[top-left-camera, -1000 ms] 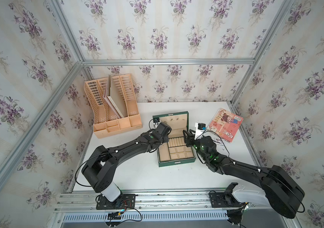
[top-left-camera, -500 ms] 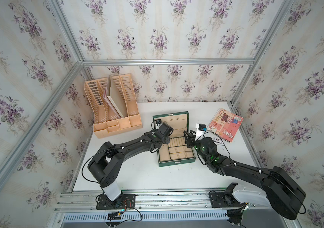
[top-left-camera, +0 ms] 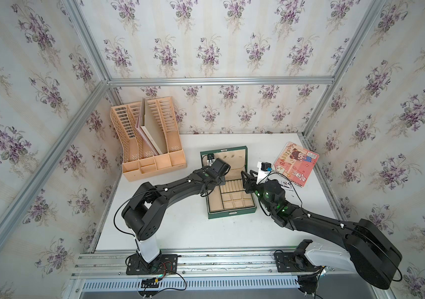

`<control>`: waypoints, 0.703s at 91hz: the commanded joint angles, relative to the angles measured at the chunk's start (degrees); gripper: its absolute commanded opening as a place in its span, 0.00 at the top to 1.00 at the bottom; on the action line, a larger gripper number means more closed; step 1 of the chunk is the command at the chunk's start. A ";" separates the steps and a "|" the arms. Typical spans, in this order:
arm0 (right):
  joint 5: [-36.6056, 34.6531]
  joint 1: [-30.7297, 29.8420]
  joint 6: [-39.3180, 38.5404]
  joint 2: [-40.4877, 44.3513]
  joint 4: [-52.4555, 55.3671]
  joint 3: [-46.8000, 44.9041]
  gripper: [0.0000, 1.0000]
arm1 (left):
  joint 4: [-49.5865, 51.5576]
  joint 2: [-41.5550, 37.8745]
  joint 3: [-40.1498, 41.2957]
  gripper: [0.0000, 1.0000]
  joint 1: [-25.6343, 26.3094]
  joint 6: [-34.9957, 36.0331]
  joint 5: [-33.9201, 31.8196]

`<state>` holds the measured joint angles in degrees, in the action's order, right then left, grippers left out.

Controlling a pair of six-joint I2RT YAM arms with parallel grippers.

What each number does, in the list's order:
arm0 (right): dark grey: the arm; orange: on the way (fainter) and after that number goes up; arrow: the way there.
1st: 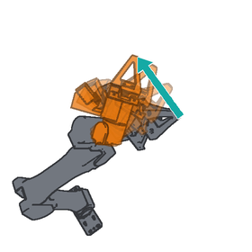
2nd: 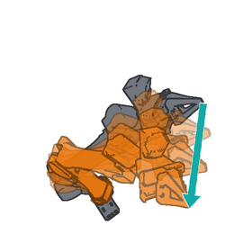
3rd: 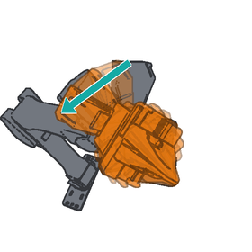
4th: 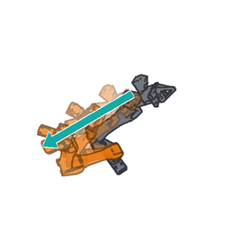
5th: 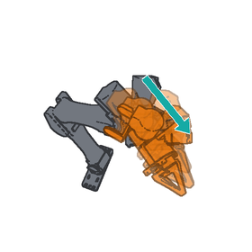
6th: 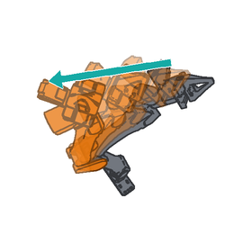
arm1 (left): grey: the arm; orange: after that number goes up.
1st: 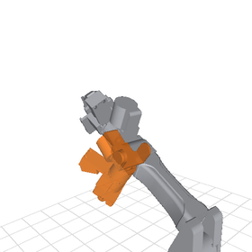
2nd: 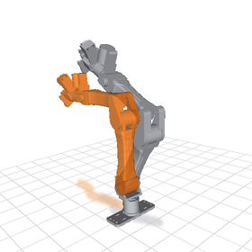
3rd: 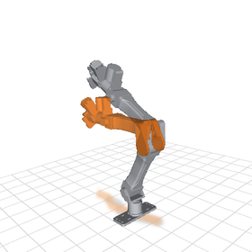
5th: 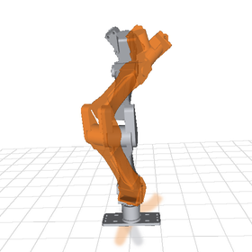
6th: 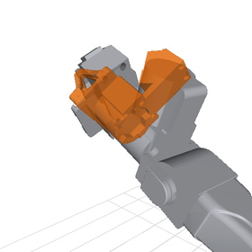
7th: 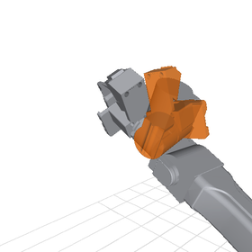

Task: Put jewelry chain into jewelry box
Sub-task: Hang the necklace on the jewelry box clasp, then adjust the jewelry box at the center of the board.

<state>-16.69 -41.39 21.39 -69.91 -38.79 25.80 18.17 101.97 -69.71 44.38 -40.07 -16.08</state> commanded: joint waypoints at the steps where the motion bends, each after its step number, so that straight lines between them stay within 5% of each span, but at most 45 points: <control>1: -0.54 -0.01 -0.29 0.27 0.26 0.31 0.48 | 1.06 -0.09 -0.35 0.75 -0.02 1.07 -0.73; 32: -0.45 -0.02 -1.26 3.80 4.79 0.68 0.44 | 4.69 -6.17 0.70 0.73 0.35 2.97 1.14; 64: 3.65 0.07 -3.39 7.95 31.21 8.01 0.34 | 12.05 -23.44 15.80 0.64 0.36 -1.84 2.17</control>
<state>-14.39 -41.34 19.05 -61.89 -18.68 30.41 26.39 81.01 -57.06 44.73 -39.75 -15.00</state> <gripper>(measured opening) 0.653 0.357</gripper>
